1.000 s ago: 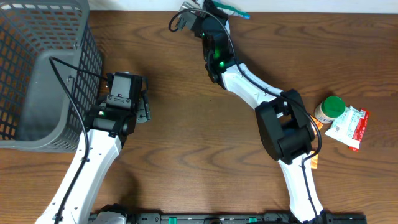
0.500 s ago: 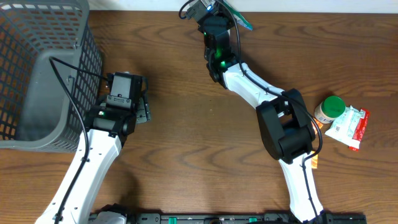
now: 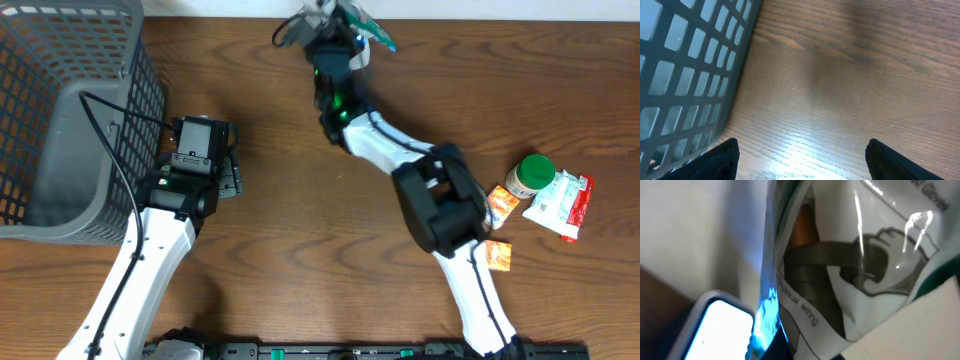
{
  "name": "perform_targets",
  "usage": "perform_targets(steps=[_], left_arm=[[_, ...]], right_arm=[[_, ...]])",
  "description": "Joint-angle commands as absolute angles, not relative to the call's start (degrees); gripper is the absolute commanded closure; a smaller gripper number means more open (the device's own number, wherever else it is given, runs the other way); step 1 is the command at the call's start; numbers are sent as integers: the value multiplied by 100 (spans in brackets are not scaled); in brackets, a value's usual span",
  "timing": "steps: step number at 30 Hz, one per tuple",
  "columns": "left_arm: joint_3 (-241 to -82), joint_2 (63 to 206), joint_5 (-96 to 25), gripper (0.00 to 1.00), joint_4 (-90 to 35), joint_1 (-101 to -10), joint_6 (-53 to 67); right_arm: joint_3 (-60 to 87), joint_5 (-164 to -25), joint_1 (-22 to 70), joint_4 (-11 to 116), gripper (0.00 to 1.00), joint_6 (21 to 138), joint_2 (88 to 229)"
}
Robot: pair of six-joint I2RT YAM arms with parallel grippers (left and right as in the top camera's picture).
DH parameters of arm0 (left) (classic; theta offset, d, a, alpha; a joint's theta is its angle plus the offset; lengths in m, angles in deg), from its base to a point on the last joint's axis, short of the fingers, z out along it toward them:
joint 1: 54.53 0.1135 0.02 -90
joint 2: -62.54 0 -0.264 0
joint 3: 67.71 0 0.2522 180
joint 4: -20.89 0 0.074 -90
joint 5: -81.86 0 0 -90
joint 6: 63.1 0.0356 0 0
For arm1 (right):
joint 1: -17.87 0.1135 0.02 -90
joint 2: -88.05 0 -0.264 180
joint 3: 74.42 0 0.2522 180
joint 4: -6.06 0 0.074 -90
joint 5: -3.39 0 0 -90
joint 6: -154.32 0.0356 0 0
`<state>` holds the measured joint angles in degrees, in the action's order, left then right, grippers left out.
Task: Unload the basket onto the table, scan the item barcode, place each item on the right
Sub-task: 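Hold the green gloves pack in front of the scanner with the right gripper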
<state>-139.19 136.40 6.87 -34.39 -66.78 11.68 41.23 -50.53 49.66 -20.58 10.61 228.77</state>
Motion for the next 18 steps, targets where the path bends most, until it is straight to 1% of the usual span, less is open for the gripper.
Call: perform_targets(steps=[1,3,6,15,18], left_arm=[[-13956,13638,781,18,-3441,-6671,1157],[-13956,13638,779,18,-3441,-6669,1157],[-13956,13638,779,18,-3441,-6671,1157],[-13956,13638,781,18,-3441,-6671,1157],[-13956,13638,779,18,-3441,-6671,1157]], right_arm=[[4177,-5156,5065,-2383,99,-360,23336],[4177,-5351,5089,-2438,99,-819,23452],[4177,-5567,5135,-2416,99,-1160,23564],[4177,-6063,5222,-2576,99,-858,23581],[4188,-6002,5220,-2580,99,-856,23562]])
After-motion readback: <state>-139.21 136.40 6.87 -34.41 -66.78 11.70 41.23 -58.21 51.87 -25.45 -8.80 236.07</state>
